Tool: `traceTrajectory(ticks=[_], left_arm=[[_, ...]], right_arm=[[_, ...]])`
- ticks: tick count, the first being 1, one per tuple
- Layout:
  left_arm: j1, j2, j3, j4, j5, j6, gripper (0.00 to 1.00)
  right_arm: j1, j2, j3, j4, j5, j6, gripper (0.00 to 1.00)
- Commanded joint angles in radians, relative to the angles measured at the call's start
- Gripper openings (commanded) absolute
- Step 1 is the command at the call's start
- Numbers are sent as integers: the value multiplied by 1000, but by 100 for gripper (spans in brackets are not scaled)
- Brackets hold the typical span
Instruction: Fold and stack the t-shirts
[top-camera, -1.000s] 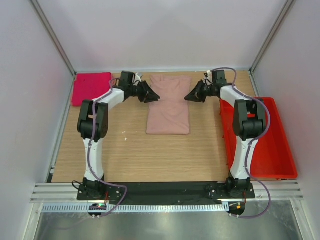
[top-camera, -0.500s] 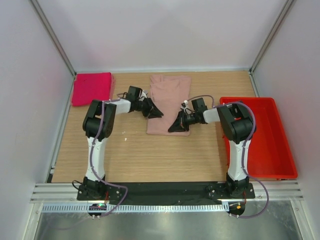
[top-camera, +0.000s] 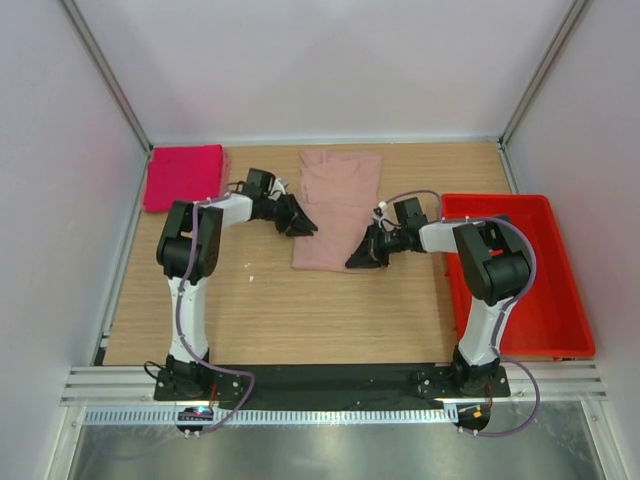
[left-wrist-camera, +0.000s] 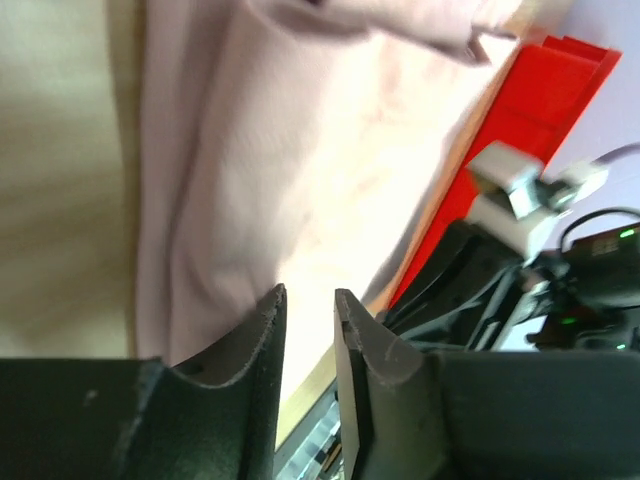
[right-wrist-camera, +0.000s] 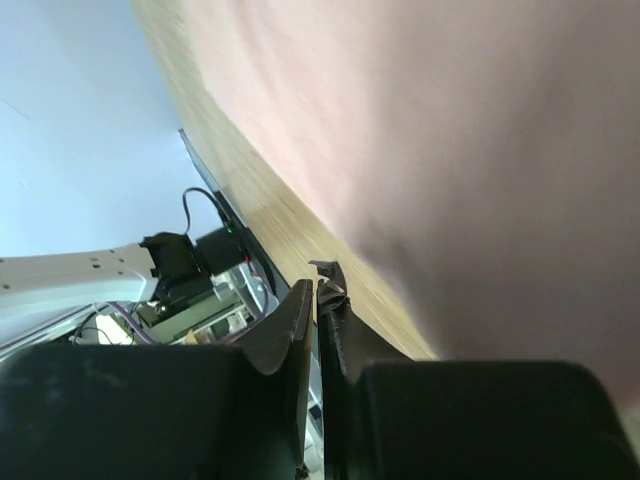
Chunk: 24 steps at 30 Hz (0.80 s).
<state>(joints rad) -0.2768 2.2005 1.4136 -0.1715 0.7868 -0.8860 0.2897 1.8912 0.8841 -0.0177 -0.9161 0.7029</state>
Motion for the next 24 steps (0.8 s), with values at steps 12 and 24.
traceTrajectory(ticks=[12,24], left_arm=[[-68,-260,-283,121,-14,-20,29],[-39,-211,-522,110,-61,-18,22]], right_arm=[[-29,178,185,93,32,21,13],[-38,106,1,50,63,-46,14]])
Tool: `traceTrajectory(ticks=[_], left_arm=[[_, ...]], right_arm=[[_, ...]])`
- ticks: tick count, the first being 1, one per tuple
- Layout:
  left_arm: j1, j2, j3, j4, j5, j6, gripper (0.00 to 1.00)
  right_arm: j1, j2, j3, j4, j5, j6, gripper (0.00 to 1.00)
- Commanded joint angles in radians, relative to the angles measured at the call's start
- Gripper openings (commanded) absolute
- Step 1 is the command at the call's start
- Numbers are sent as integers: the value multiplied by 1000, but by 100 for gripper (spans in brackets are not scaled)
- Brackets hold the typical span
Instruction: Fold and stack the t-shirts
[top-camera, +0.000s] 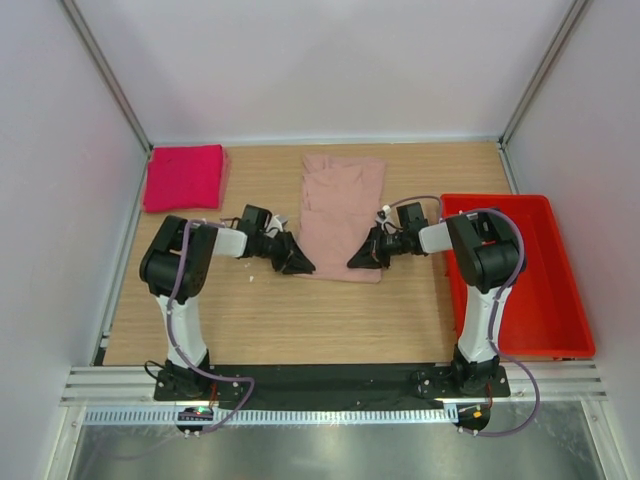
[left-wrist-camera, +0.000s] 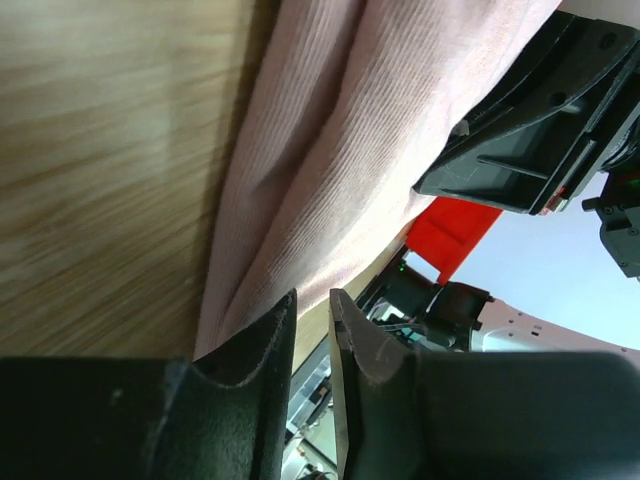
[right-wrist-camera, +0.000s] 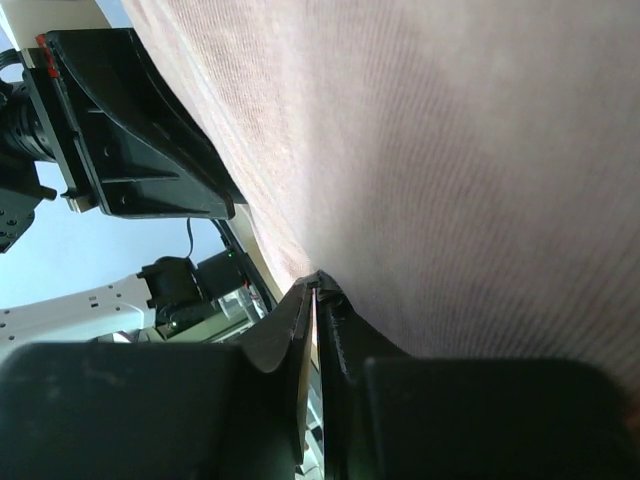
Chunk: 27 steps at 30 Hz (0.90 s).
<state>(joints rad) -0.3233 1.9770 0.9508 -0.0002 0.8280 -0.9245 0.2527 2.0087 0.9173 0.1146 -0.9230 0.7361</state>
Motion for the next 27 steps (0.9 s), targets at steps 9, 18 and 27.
traceTrajectory(ticks=[9,18,27], left_arm=[[-22,-170,-259,-100,-151,-63,25],[-100,-371,-423,-98,-219,-117,27],[-123,-583,-191,-266,-217,-30,45]], right_arm=[[0,-28,-43,-268,130,-214,14],[31,-138,-169,-282,122,-205,16],[10,-238,64,-466,199,-222,22]])
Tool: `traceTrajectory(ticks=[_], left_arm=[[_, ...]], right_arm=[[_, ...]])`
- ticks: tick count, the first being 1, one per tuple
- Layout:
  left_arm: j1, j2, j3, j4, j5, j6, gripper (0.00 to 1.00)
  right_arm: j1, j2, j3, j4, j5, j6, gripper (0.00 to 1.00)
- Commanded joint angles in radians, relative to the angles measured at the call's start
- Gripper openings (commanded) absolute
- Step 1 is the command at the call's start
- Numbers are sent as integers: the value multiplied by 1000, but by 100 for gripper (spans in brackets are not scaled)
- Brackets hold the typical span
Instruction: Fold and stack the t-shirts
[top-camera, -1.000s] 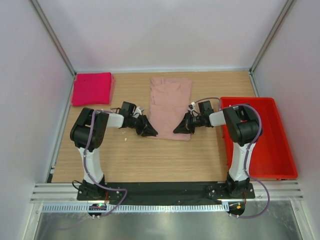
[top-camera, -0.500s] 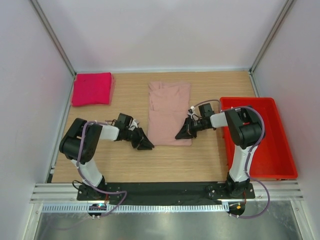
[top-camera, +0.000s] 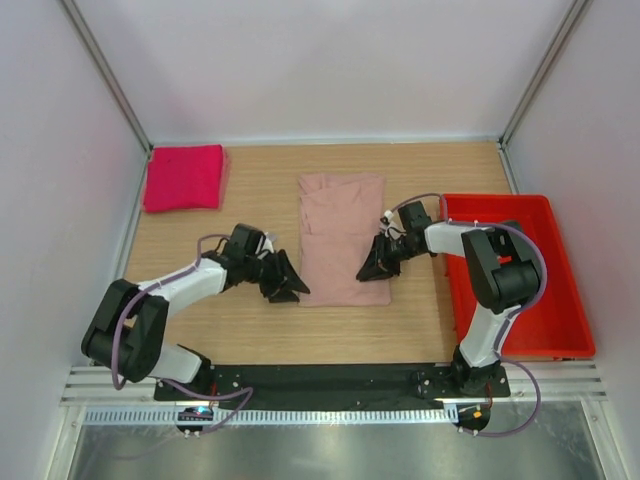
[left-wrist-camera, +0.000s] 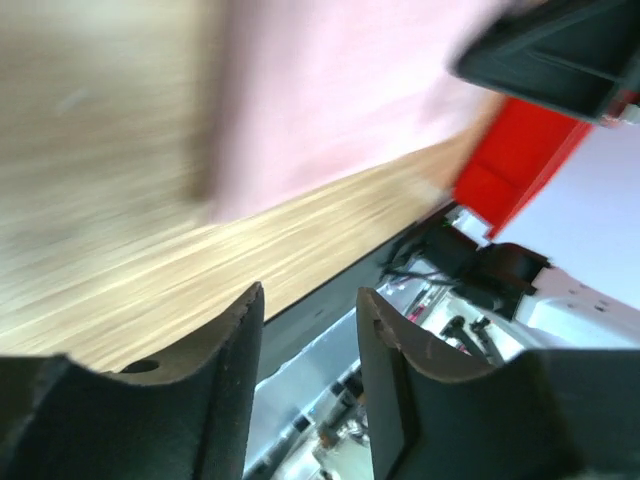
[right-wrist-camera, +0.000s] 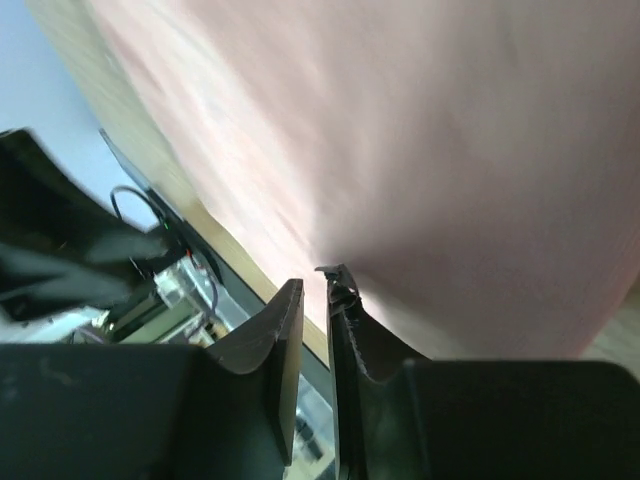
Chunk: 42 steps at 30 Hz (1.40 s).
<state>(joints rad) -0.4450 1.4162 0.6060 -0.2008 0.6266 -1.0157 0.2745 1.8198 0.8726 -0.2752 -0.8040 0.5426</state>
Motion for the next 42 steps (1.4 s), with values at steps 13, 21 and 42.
traceTrajectory(ticks=[13,21,42], left_arm=[[68,539,735,-65,125,276,19],[160,710,678,43,95,264,14],[213,440,805,-387,-87,465,56]], right_arm=[[-104,211,390,11,3,36,11],[-115,383,449,81,-46,4,10],[-103,124,638,-548,477,-202,36]])
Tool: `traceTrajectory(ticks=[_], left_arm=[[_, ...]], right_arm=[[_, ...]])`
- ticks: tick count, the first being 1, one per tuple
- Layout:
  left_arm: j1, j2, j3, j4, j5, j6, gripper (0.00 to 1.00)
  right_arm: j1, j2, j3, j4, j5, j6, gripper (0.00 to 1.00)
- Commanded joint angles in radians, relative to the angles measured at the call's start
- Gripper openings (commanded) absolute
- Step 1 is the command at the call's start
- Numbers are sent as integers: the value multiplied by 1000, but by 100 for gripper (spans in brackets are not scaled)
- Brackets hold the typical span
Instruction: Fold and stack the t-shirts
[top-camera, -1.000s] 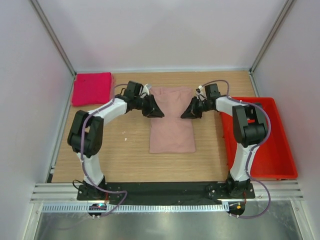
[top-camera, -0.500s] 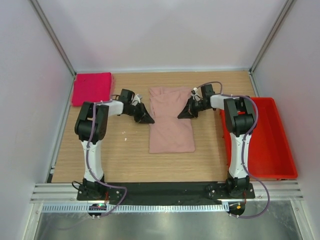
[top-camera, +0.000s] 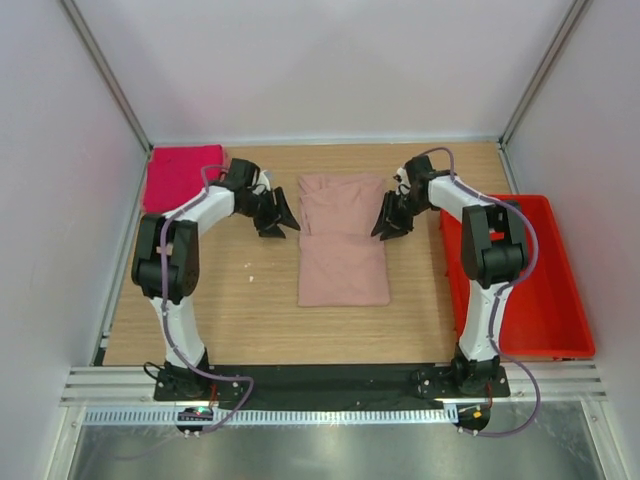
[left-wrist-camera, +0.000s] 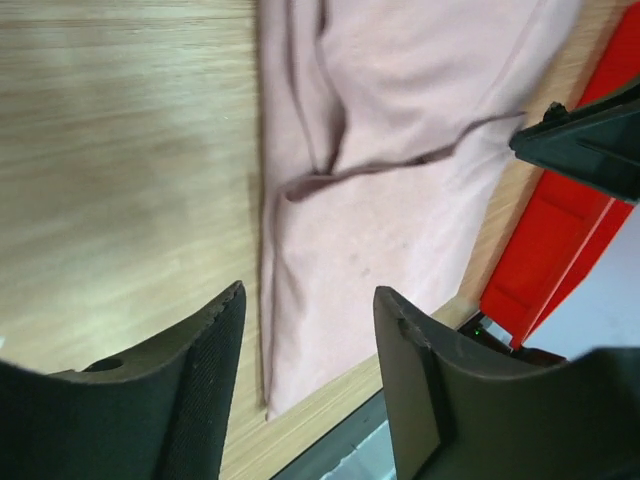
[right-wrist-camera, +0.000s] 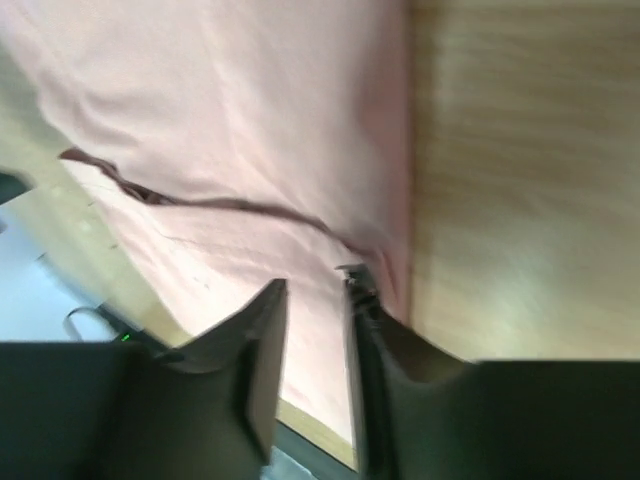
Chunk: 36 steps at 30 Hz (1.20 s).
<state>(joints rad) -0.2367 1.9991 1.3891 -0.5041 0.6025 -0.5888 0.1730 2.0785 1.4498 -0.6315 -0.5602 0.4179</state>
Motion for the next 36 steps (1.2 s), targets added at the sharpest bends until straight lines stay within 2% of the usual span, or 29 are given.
traceTrajectory(ticks=[1,2,6,9,12,13,19,25,30,36], left_arm=[[2,-167,-25,-85,-58,37,57],[0,-187,-51,-85,-53,27,57],[-41,-285,-225,-83,-33,-6,57],[-125,-374,-349,-70,-64,-43,57],[-211,-425,-452,-27,-124,-119,57],[-222,-434,-476,-11,-135,-149,56],[-248,-453,-562,12,-213,-276,55],[-248,-412,-604,75,-219,-356,51],[-248,-353,-611,131,-198,-397,49],[-248,-341,-614,145,-207,-428,45]], right_arm=[[0,-155,57,-244,261,-94,40],[0,-176,47,-264,288,-102,48],[-1,-305,-72,-301,246,-134,55],[9,-391,-259,-228,143,-94,56],[19,-486,-440,-136,125,-45,56],[19,-517,-515,-87,105,-35,56],[19,-595,-696,12,82,65,57],[20,-614,-807,127,80,145,57],[19,-568,-825,226,59,197,55],[19,-555,-813,240,94,228,54]])
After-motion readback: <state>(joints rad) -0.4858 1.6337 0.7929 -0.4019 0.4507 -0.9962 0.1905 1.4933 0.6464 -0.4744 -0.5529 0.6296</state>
